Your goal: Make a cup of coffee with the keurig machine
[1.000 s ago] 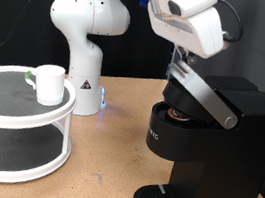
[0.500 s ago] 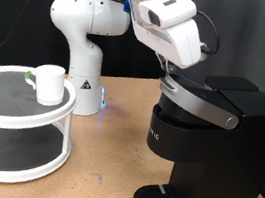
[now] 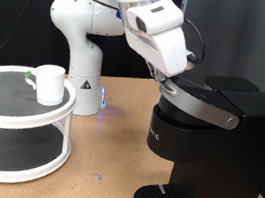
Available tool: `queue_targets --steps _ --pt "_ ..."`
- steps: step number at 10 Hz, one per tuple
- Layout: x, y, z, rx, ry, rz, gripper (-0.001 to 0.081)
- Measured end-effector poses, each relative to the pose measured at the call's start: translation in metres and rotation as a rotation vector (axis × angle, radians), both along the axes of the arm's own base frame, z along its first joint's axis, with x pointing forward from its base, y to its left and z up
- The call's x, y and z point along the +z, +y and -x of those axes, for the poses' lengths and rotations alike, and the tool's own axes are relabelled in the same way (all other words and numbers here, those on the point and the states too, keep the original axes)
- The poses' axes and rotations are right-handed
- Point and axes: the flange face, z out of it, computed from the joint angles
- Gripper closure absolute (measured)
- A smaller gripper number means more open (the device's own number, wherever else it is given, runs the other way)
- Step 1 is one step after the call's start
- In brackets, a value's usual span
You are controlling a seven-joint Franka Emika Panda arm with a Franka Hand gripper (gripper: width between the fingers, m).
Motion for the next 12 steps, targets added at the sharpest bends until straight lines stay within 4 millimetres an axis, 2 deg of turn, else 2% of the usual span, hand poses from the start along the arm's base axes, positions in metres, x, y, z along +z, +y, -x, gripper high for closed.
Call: queue_targets --steps 3,7,12 --pt "-0.012 -0.004 -0.009 -0.045 0.005 0.015 0.0804" --pt "-0.046 -0.001 -0.023 -0.064 0.035 0.078 0.0804" --pt "-0.046 -0.001 -0.026 -0.061 0.027 0.078 0.0804"
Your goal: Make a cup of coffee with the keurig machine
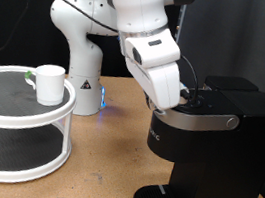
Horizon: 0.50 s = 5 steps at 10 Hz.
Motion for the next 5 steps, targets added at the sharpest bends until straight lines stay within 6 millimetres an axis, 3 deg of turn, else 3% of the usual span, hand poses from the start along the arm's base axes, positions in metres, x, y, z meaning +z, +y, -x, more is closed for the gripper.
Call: queue_targets --steps 5 --pt "0.011 -0.007 0.002 0.053 -0.003 -0.093 0.0804"
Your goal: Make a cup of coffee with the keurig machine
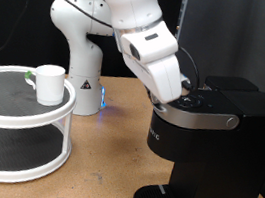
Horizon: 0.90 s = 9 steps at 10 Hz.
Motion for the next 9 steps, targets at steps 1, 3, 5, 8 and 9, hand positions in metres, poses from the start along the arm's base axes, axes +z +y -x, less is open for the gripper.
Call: queue_targets --steps 1,3,5,8,9 --pt "0.009 -0.002 0.000 0.004 -0.002 -0.023 0.0804" --pt "0.033 -0.005 0.000 -0.005 -0.015 -0.070 0.0804" --pt "0.051 -0.008 -0.001 -0.003 -0.020 -0.094 0.0804" --pt "0.045 -0.009 0.001 0.020 -0.011 -0.076 0.0804" --pt "0.043 -0.012 0.003 0.049 -0.006 -0.066 0.0804"
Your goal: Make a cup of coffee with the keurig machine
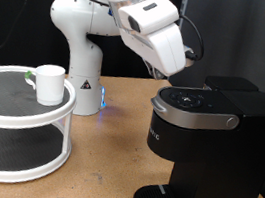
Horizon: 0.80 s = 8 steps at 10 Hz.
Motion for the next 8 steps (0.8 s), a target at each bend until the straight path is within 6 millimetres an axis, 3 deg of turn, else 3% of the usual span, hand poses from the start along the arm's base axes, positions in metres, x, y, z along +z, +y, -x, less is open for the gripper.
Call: queue_targets --steps 6,8 --pt "0.022 -0.033 0.027 -0.028 0.019 -0.158 0.0804" --pt "0.021 -0.034 0.020 -0.137 -0.020 -0.173 0.0804"
